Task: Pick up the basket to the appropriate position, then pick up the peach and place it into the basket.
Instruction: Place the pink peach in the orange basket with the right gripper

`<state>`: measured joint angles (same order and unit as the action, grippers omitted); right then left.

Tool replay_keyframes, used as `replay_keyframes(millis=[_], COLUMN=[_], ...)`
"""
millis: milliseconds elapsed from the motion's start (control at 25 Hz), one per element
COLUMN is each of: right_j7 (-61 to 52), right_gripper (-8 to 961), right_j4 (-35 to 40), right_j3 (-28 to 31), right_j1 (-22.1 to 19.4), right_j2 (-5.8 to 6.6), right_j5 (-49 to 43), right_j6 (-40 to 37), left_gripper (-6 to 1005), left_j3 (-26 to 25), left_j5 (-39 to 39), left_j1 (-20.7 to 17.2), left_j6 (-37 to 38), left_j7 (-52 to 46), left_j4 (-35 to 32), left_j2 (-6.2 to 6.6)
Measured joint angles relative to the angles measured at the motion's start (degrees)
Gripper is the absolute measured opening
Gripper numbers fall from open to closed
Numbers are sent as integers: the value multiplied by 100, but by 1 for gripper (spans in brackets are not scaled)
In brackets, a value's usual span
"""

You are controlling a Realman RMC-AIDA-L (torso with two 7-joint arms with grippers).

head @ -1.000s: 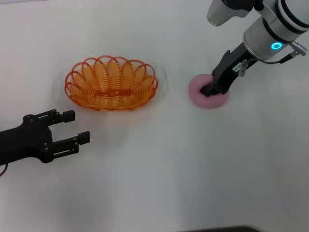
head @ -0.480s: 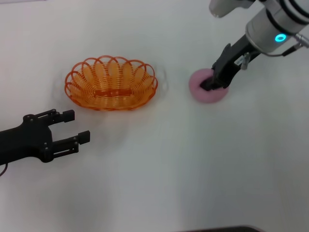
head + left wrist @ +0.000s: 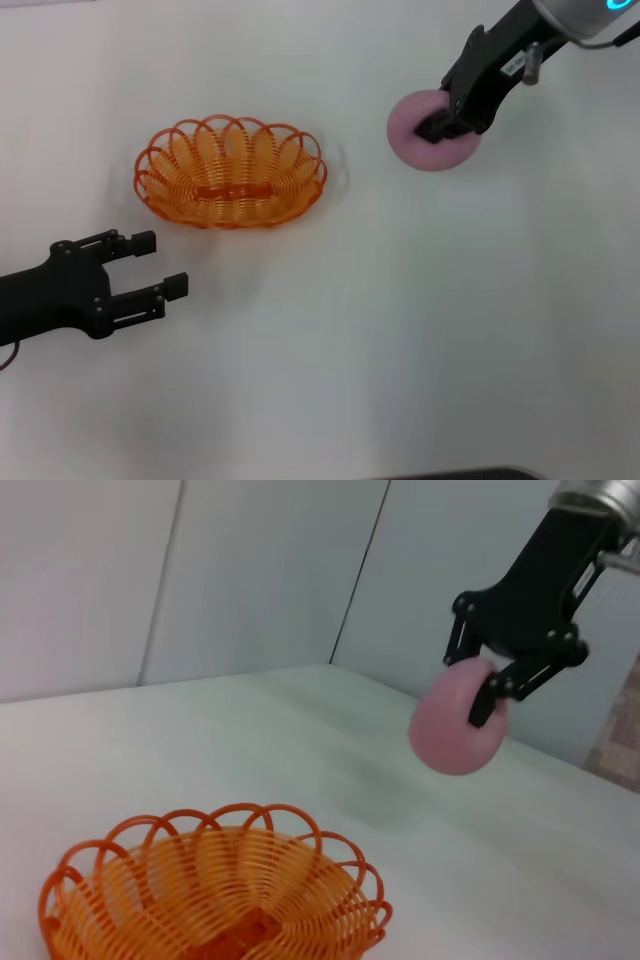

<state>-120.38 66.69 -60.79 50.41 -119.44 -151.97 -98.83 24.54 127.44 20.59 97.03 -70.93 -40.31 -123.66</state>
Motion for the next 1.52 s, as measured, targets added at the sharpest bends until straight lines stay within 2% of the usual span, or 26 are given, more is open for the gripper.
replay_keyframes(millis=[560,920,1280,1520], right_j7=[63,234,797,1892], right_gripper=[184,184,184,185], right_j4=[6,-172,-930,-1902], right_j3=[-51,-69,-153,-150], right_j1=[44,3,-5,-8], right_j2=[-8,-26,-26,-32], right_j5=[25,532,1392,2588], right_j6=[-27,396,1271,2070], left_gripper=[750,751,751,750], left_j3=[-11,-11,-9,-6], left_j5=[-14,-18,-18,-18], left_j1=[24,35,42,68], left_j6=[-56,-91,-135,-146], left_j7=[0,0,0,0], left_j4=[28,42,61,61], left_j2=[0,0,-2,-1])
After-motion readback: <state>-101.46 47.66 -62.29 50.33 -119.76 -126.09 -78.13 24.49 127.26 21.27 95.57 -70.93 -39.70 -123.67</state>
